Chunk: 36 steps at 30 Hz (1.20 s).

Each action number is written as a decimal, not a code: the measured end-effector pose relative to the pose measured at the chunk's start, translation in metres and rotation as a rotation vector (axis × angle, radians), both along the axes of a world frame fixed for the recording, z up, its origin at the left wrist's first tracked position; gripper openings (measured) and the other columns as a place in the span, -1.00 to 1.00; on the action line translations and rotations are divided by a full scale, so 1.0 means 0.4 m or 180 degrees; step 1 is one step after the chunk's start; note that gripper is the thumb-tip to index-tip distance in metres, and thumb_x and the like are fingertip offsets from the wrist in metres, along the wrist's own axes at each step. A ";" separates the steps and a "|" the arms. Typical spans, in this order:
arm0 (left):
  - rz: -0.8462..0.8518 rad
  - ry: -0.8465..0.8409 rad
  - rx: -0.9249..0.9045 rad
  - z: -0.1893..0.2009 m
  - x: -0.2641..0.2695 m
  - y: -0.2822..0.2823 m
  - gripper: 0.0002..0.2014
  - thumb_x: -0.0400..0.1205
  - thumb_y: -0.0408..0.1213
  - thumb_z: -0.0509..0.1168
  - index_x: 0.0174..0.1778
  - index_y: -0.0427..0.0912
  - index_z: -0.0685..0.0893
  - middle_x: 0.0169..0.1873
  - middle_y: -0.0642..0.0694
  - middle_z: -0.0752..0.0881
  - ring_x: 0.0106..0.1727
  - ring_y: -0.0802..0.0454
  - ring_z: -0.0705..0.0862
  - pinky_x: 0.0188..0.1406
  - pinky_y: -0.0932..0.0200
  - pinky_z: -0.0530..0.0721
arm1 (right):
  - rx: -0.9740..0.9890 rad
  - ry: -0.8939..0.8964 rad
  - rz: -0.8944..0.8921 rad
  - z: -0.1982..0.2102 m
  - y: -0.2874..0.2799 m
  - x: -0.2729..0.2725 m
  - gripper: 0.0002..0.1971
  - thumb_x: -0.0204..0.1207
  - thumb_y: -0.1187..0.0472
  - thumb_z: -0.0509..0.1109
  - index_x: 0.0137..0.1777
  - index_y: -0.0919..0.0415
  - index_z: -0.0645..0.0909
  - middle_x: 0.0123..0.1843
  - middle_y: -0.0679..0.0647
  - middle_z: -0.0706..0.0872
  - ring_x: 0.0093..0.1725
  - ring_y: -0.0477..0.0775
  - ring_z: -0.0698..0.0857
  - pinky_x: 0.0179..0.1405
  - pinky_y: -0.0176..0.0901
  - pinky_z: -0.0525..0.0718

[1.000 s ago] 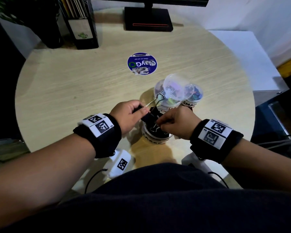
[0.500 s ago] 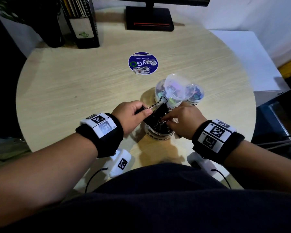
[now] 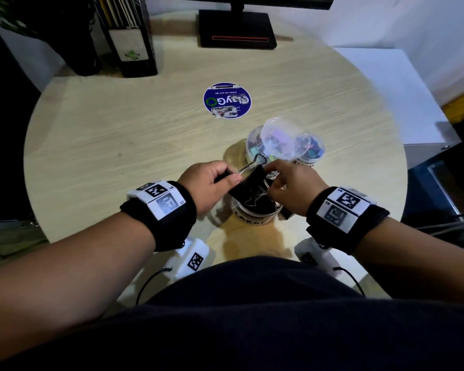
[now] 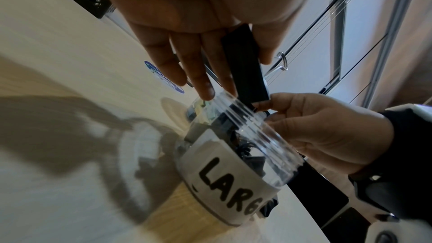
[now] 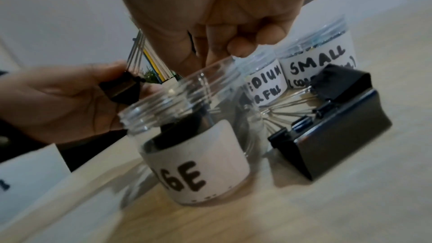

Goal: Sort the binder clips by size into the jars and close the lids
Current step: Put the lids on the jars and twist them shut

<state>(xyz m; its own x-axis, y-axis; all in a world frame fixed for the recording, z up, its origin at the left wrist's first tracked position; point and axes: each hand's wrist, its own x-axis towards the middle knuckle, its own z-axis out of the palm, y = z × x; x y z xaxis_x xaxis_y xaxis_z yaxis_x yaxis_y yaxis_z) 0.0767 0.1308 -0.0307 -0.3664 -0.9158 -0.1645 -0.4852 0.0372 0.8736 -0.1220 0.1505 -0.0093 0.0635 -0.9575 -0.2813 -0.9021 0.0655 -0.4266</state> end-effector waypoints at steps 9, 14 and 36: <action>-0.0004 -0.0054 -0.0053 -0.005 0.003 -0.005 -0.86 0.60 -0.14 0.33 -0.08 -0.10 0.74 -0.18 -0.11 0.80 -0.08 -0.09 0.75 0.04 -0.01 0.69 | -0.0212 0.0144 0.0053 -0.005 0.003 0.003 -0.51 0.51 0.10 0.37 0.44 -0.05 0.40 0.00 -0.04 0.78 0.13 0.11 0.62 0.14 -0.06 0.56; 0.0003 -0.0024 -0.0055 -0.003 0.003 -0.003 -0.92 0.61 -0.15 0.32 -0.19 0.06 0.70 -0.26 0.00 0.78 -0.20 0.06 0.72 -0.09 0.20 0.62 | -0.0018 -0.0373 -0.0228 0.009 -0.005 0.011 -0.67 0.46 0.25 0.37 0.21 0.04 0.47 -0.19 -0.05 0.77 -0.14 0.02 0.67 -0.07 -0.17 0.59; 0.0038 -0.0076 -0.0053 0.003 0.000 0.000 -0.89 0.57 -0.05 0.33 -0.22 0.05 0.69 -0.27 -0.21 0.77 -0.28 -0.18 0.65 -0.21 0.10 0.61 | -0.0932 0.0432 0.0731 -0.011 0.008 0.009 -0.72 0.36 0.03 0.40 0.08 -0.07 0.73 0.03 -0.01 0.75 0.00 0.26 0.57 0.05 0.13 0.54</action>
<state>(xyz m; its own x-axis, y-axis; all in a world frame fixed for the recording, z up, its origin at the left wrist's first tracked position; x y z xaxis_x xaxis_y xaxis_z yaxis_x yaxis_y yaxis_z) 0.0766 0.1307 -0.0295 -0.3515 -0.9228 -0.1577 -0.5063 0.0457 0.8612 -0.1183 0.1538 -0.0136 0.2663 -0.9637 -0.0191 -0.9286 -0.2512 -0.2733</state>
